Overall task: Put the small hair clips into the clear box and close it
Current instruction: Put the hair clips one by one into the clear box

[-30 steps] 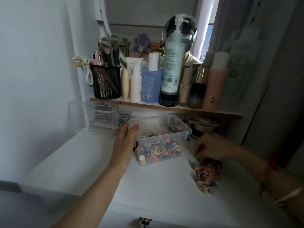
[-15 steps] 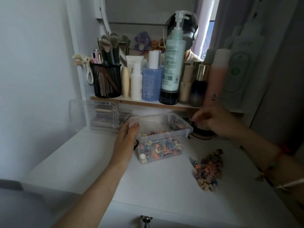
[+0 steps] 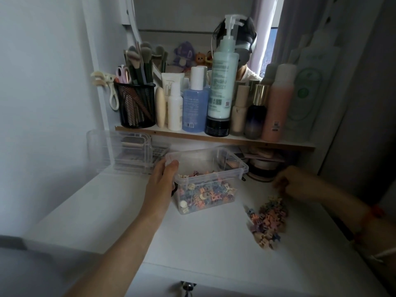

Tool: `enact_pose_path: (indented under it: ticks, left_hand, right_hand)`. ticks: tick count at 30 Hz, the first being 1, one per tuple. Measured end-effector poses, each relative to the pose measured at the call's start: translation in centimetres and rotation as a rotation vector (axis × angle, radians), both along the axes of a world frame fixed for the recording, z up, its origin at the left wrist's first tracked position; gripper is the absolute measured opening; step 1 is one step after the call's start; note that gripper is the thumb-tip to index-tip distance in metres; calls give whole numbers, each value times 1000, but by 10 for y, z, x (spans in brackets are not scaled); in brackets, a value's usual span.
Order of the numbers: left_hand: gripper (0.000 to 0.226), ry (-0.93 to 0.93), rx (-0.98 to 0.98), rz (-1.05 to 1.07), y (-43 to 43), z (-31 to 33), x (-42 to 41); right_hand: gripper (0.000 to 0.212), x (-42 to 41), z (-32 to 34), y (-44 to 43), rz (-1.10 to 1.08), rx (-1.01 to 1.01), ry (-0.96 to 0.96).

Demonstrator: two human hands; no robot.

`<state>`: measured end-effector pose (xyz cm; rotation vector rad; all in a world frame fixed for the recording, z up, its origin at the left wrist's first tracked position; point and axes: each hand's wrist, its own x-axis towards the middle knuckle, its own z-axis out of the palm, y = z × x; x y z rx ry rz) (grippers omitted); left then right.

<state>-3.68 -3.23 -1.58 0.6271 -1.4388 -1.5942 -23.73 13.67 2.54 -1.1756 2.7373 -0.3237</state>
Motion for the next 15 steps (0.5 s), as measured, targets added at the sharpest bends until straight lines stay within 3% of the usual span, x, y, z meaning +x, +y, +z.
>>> enact_pose_path:
  ticks: [2, 4, 6, 11, 15]
  left_hand:
    - [17, 9, 11, -2, 0, 0, 1]
    - [19, 18, 16, -11, 1, 1, 1]
    - [19, 26, 24, -12, 2, 3, 1]
    - [18, 37, 24, -23, 4, 5, 1]
    - [18, 35, 23, -18, 3, 4, 2]
  right_hand:
    - [29, 3, 10, -5, -9, -253, 13]
    - [23, 19, 26, -13, 51, -573, -103]
    - [18, 41, 39, -23, 193, -745, -224]
    - [38, 60, 43, -40, 342, -648, -349]
    - [28, 36, 34, -19, 178, -451, -117]
